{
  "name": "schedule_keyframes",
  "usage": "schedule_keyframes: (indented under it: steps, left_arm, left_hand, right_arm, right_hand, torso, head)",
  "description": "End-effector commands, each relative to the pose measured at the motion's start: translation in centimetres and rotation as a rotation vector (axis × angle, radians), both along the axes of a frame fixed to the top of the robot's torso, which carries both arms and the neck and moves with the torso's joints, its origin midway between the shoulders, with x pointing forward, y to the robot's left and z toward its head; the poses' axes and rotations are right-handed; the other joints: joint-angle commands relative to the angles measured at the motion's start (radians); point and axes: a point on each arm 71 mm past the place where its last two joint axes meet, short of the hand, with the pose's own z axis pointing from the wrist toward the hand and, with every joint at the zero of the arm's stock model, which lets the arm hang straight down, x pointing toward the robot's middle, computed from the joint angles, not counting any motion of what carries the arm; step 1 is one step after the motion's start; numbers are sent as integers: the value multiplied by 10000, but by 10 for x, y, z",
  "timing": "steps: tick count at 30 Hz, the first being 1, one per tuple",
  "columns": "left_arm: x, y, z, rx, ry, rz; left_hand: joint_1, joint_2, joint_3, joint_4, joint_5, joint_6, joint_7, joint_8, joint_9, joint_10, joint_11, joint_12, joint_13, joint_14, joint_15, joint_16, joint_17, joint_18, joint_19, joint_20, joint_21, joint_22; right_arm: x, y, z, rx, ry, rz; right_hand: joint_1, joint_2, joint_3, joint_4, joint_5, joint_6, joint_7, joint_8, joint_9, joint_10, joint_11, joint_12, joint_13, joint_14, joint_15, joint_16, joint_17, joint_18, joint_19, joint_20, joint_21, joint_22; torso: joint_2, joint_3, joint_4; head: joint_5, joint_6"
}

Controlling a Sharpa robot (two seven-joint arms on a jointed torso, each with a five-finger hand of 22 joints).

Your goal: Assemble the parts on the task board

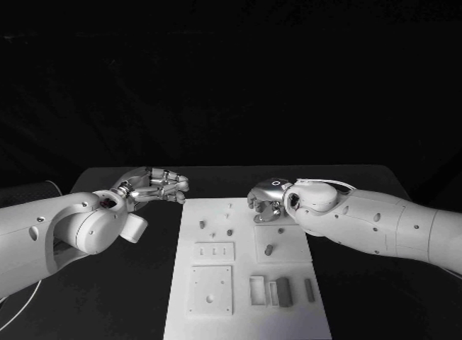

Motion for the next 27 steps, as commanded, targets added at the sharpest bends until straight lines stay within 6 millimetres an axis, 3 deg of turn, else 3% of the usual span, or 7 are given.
schedule_keyframes:
  steps: [1,7,14,16,17,20,27]
  left_arm:
    - [0,-3,2,-54,-31,-184]
    - [-1,-2,1,-41,-15,-160]
    - [-1,-1,1,-28,19,-160]
    - [-1,-1,1,-29,20,-162]
    - [-1,-1,1,-30,21,-165]
    - [-1,-2,1,-31,26,-174]
    - [-2,-2,2,-42,48,-207]
  left_hand:
    - [-129,-5,-53,9,32,-2,68,-70,-19,8,52,-42,-11,9,62,-41,14,110,3,-94,-63,-17]
    - [-155,-9,-57,10,31,-9,73,-87,-22,9,57,-63,-15,12,63,-59,29,99,7,-104,-71,-20]
    - [-189,-23,-66,11,31,-14,79,-105,-25,9,62,-88,-20,15,64,-78,47,85,9,-114,-82,-24]
    - [-197,-26,-68,11,31,-15,80,-108,-25,10,63,-93,-21,14,64,-83,51,82,10,-116,-85,-24]
    - [-200,-26,-68,11,31,-15,81,-109,-26,11,63,-95,-22,14,65,-86,53,80,11,-118,-86,-25]
    - [-201,-26,-67,9,31,-15,81,-112,-26,12,63,-99,-22,15,64,-89,56,79,11,-120,-87,-25]
    - [-208,-24,-65,9,31,-15,82,-118,-26,15,64,-108,-23,17,64,-97,64,74,14,-126,-91,-26]
  right_arm:
    - [-1,-1,-3,-454,35,35]
    - [-1,-2,-3,-512,-92,30]
    - [-2,-1,-3,-630,-211,83]
    - [-2,-1,-3,-678,-227,107]
    - [-2,0,-3,-681,-230,107]
    - [-1,-1,-4,-763,-237,83]
    - [-1,-2,-5,-883,-278,79]
  right_hand:
    - [-33,-53,60,12,64,58,-68,-20,6,-444,354,-15,-21,3,84,57,-16,461,-57,-12,64,243]
    - [-98,-71,80,14,61,104,-87,-4,18,-271,306,91,13,-37,42,152,-51,461,-92,-11,149,241]
    - [-143,-163,81,21,55,70,-133,-8,47,980,-241,946,985,-78,-471,475,-60,461,-124,-53,419,238]
    - [-149,-181,48,20,52,41,-183,6,82,1085,-411,1510,1969,-125,-624,629,-71,461,-134,-85,551,225]
    - [-154,-116,47,51,64,42,-235,27,129,661,-533,2365,3666,-167,-647,779,-152,461,-178,-96,659,209]
    - [-185,-151,-10,34,59,101,-356,-15,142,-414,-570,4272,6726,-205,-750,1110,-261,461,-199,-128,849,209]
    - [-247,-92,73,16,57,241,-365,-68,158,-717,-688,6112,9051,-234,-884,1913,-165,461,-212,-168,1145,215]
  torso:
    - [87,-8,32]
    - [130,-16,37]
    - [165,-19,45]
    - [174,-22,47]
    - [178,-23,47]
    - [200,-22,46]
    - [234,-21,57]
  head:
    - [-23,22]
    - [-20,30]
    - [-18,76]
    - [-21,86]
    - [-21,89]
    - [-24,99]
    - [-33,87]
